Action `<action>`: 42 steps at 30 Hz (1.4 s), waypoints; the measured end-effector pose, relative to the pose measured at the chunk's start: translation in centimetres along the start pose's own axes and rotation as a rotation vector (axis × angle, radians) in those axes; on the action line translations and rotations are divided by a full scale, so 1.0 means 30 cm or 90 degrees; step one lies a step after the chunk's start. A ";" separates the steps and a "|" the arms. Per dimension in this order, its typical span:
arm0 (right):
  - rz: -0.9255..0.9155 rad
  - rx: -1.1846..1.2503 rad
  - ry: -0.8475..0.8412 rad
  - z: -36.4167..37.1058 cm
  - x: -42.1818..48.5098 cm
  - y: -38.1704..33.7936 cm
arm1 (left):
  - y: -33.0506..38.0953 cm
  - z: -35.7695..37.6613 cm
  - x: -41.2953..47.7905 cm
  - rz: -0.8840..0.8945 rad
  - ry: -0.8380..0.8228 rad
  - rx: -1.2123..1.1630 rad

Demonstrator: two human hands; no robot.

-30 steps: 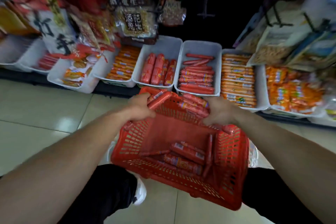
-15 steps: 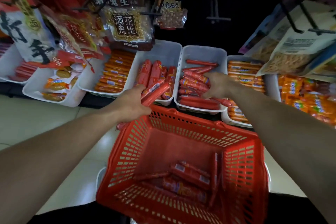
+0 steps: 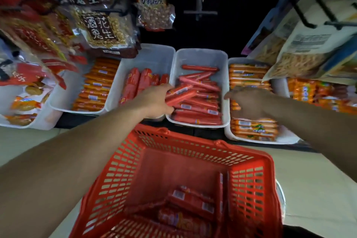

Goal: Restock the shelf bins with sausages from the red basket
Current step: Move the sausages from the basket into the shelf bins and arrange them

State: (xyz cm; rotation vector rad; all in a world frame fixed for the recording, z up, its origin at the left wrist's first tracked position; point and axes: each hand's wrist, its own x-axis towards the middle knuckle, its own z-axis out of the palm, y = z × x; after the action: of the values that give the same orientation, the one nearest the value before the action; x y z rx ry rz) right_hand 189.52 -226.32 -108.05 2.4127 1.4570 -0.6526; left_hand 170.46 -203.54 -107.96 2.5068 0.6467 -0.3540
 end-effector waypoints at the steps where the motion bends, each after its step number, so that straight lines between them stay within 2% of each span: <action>1: -0.001 0.017 -0.003 0.040 -0.020 0.020 | 0.028 0.014 0.048 0.012 0.002 0.008; 6: 0.051 0.113 0.031 0.177 -0.032 0.087 | 0.149 0.071 0.241 0.075 0.014 0.137; 8: 0.061 0.148 0.044 0.190 -0.025 0.097 | 0.161 0.090 0.280 0.078 0.049 0.198; 10: 0.065 0.186 0.069 0.189 -0.020 0.099 | 0.148 0.122 0.278 0.064 0.054 0.199; 15: 0.023 0.224 0.139 0.153 -0.033 0.044 | 0.072 0.199 0.131 0.095 0.088 0.196; 21: -0.011 0.102 0.093 0.031 -0.119 -0.075 | 0.031 0.143 -0.118 0.070 0.102 0.128; 25: -0.008 0.124 0.097 0.013 -0.231 -0.195 | 0.020 0.151 -0.317 0.056 0.112 0.061; 28: 0.012 0.218 0.138 0.092 -0.325 -0.309 | -0.010 0.230 -0.458 0.021 0.060 0.032; 31: 0.018 0.300 0.083 0.279 -0.380 -0.386 | -0.063 0.361 -0.574 0.035 -0.045 0.069; 34: 0.129 0.389 -0.011 0.484 -0.423 -0.430 | -0.119 0.490 -0.644 0.023 -0.138 0.126; 39: 0.296 0.436 -0.171 0.797 -0.372 -0.519 | -0.203 0.627 -0.646 -0.069 -0.240 0.077; 41: 0.376 0.407 -0.179 0.826 -0.350 -0.569 | -0.235 0.665 -0.617 -0.100 -0.261 0.044; 42: 0.392 0.353 -0.138 0.826 -0.344 -0.588 | -0.248 0.682 -0.600 -0.107 -0.273 0.031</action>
State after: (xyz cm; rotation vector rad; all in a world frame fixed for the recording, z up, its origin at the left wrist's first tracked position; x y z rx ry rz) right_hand 163.69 -236.62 -124.14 2.8473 0.4186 -1.2105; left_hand 148.92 -215.88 -121.46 2.3152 0.6747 -0.9462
